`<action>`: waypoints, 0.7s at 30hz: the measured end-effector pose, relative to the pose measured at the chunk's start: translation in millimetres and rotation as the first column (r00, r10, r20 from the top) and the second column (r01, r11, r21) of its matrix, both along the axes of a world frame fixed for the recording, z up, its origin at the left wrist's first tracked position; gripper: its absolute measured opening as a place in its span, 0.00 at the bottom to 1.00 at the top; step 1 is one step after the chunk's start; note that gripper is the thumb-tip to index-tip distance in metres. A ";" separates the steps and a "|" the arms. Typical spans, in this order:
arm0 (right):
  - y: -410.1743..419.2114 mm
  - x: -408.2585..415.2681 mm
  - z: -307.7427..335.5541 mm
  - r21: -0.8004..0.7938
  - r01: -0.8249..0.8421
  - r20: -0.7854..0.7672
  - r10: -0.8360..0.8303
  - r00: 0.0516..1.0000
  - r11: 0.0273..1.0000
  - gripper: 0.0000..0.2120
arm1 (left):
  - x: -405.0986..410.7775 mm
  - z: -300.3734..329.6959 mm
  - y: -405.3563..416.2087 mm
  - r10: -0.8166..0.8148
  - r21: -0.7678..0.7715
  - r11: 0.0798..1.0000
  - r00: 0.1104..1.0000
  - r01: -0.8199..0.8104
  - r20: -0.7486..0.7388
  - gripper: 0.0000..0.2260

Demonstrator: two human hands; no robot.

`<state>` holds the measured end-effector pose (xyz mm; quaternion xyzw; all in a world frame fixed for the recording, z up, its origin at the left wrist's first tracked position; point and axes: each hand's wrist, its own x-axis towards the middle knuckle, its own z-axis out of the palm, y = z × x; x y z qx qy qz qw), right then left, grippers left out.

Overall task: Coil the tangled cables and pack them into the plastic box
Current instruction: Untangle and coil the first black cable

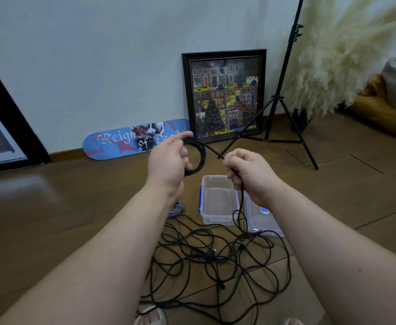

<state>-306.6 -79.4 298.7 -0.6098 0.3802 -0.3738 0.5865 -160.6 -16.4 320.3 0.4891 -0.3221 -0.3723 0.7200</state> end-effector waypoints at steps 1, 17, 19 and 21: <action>-2.1 -5.3 -0.2 -0.001 0.028 -0.017 -0.028 0.999 1.000 0.07 | 6.1 0.2 -1.2 0.041 -0.003 0.999 0.999 -0.041 -0.025 0.15; 8.9 -5.1 9.8 -0.515 -0.370 -0.640 -0.060 0.766 0.774 0.06 | 11.9 -11.0 -13.0 0.096 -0.041 0.994 0.994 -0.098 -0.053 0.14; 14.4 -1.7 16.3 -0.425 -0.382 -0.549 0.101 0.829 0.821 0.04 | 11.5 -12.2 -11.6 0.082 -0.026 0.996 0.997 -0.081 0.002 0.14; 17.3 -1.7 18.6 -0.310 -0.352 -0.399 0.215 0.891 0.883 0.05 | 9.7 -13.2 -9.4 0.067 -0.003 0.998 0.996 -0.067 0.058 0.14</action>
